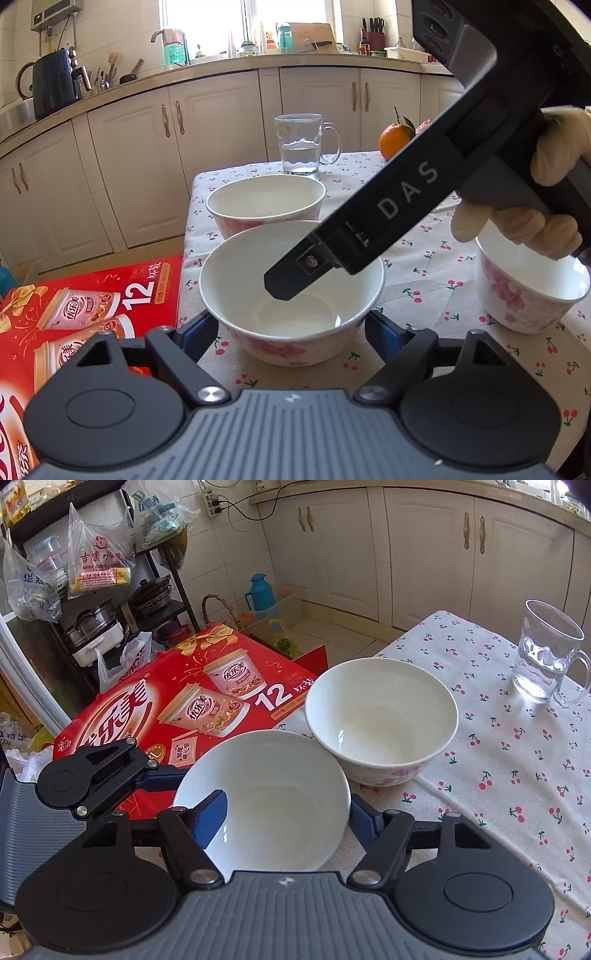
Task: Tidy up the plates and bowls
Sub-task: 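Grasp the rim of another white flower-print bowl with the right gripper, then carry the held bowl and lower it into the placed bowl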
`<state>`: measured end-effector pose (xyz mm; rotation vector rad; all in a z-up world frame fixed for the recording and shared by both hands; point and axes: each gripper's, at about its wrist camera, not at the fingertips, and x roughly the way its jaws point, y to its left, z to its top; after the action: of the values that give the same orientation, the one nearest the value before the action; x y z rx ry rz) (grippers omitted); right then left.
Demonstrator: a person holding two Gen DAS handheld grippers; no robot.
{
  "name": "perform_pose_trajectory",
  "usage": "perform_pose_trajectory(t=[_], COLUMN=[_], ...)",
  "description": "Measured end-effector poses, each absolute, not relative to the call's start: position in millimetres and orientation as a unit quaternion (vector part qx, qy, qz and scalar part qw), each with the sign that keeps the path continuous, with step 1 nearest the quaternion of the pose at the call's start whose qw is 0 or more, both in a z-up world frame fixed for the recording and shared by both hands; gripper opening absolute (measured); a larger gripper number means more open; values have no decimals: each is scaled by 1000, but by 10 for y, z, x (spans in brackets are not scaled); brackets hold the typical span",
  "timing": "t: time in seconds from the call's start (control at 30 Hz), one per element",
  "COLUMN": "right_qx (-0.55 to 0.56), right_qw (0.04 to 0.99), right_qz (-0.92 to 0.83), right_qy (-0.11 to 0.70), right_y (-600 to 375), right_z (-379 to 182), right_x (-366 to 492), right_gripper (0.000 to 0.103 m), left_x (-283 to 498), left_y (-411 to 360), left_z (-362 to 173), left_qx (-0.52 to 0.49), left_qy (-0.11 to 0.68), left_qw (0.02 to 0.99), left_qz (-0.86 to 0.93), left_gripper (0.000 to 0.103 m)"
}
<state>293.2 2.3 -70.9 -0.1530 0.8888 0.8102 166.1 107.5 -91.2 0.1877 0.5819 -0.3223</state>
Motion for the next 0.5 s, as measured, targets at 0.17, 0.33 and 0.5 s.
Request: perform_pose_trajectory(t=[0.17, 0.33, 0.5], right_qx=[-60, -54, -47], right_qw=[821, 823, 826], right_qz=[381, 380, 380], right_qy=[421, 418, 414], right_y=[-2, -46, -141], right_z=[-703, -665, -571], right_x=[2943, 2901, 2799], right_gripper=[75, 75, 75], left_x=[1656, 1614, 1513], left_y=[1048, 1013, 958], left_z=[-894, -814, -709], left_qx=[97, 102, 105], left_qy=[288, 286, 282], left_qw=[940, 939, 938], left_qz=[-156, -161, -171], left_gripper=[86, 86, 86])
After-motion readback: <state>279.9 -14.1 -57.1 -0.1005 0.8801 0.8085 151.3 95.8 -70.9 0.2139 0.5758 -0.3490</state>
